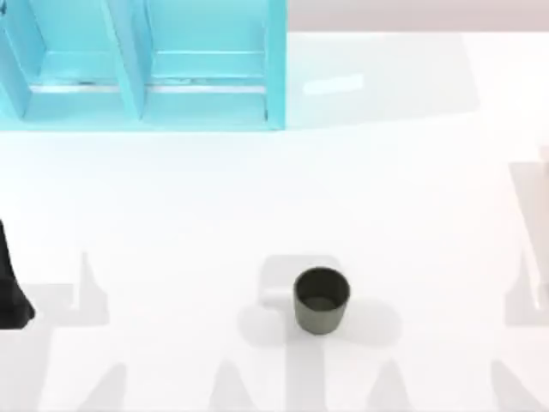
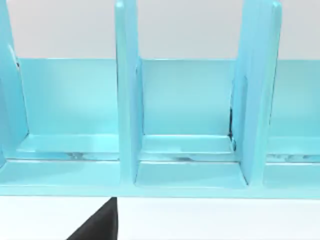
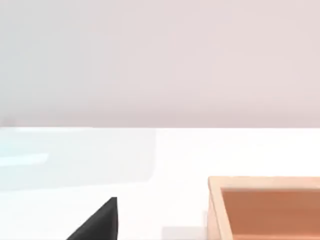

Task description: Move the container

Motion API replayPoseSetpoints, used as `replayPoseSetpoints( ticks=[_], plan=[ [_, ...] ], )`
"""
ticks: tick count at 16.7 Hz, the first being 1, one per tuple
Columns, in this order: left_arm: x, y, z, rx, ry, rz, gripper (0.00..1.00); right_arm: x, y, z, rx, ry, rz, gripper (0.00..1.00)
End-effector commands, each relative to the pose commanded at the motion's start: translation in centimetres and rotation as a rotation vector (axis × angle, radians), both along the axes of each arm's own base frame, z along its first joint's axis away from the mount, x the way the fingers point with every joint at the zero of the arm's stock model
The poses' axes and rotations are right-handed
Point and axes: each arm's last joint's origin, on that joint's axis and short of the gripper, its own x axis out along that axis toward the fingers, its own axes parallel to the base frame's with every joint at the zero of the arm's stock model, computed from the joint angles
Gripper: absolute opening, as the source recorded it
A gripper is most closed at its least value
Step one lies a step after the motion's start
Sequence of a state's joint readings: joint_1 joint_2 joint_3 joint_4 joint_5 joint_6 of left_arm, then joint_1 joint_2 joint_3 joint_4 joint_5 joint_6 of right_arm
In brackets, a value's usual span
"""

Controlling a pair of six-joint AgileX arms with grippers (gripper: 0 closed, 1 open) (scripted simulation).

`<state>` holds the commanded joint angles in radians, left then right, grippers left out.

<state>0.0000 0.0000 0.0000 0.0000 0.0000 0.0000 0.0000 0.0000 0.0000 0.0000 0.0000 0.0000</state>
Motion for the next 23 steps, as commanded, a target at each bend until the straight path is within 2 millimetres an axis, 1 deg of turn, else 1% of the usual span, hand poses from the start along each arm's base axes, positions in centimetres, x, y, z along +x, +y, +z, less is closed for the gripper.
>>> replayPoseSetpoints(
  ticks=[3,5,8,10,11,12,14,16,17,20,22,23],
  plan=[
    [0.0,0.0,0.2,-0.006,0.007,0.002,1.00,0.0,0.0,0.0,0.000,0.000,0.000,1.00],
    [0.0,0.0,1.1,-0.038,0.044,0.010,1.00,0.0,0.0,0.0,0.000,0.000,0.000,1.00],
    [0.5,-0.1,3.6,-0.122,0.160,0.022,1.00,0.0,0.0,0.0,0.000,0.000,0.000,1.00],
    [1.6,-0.4,5.8,-0.188,0.282,0.030,1.00,0.0,0.0,0.0,0.000,0.000,0.000,1.00],
    [2.4,-0.6,6.9,-0.221,0.354,0.036,1.00,0.0,0.0,0.0,0.000,0.000,0.000,1.00],
    [3.4,-1.0,7.9,-0.252,0.435,0.043,1.00,0.0,0.0,0.0,0.000,0.000,0.000,1.00],
    [6.2,-2.0,9.5,-0.302,0.616,0.063,1.00,0.0,0.0,0.0,0.000,0.000,0.000,1.00],
    [9.7,-3.6,10.4,-0.330,0.808,0.090,1.00,0.0,0.0,0.0,0.000,0.000,0.000,1.00],
    [11.5,-4.7,10.5,-0.335,0.903,0.106,1.00,0.0,0.0,0.0,0.000,0.000,0.000,1.00],
    [16.6,-9.0,9.8,-0.313,1.159,0.151,1.00,0.0,0.0,0.0,0.000,0.000,0.000,1.00],
    [19.1,-12.6,9.0,-0.276,1.293,0.171,1.00,0.0,0.0,0.0,0.000,0.000,0.000,1.00],
    [19.9,-14.5,8.6,-0.254,1.346,0.174,1.00,0.0,0.0,0.0,0.000,0.000,0.000,1.00]
  ],
)
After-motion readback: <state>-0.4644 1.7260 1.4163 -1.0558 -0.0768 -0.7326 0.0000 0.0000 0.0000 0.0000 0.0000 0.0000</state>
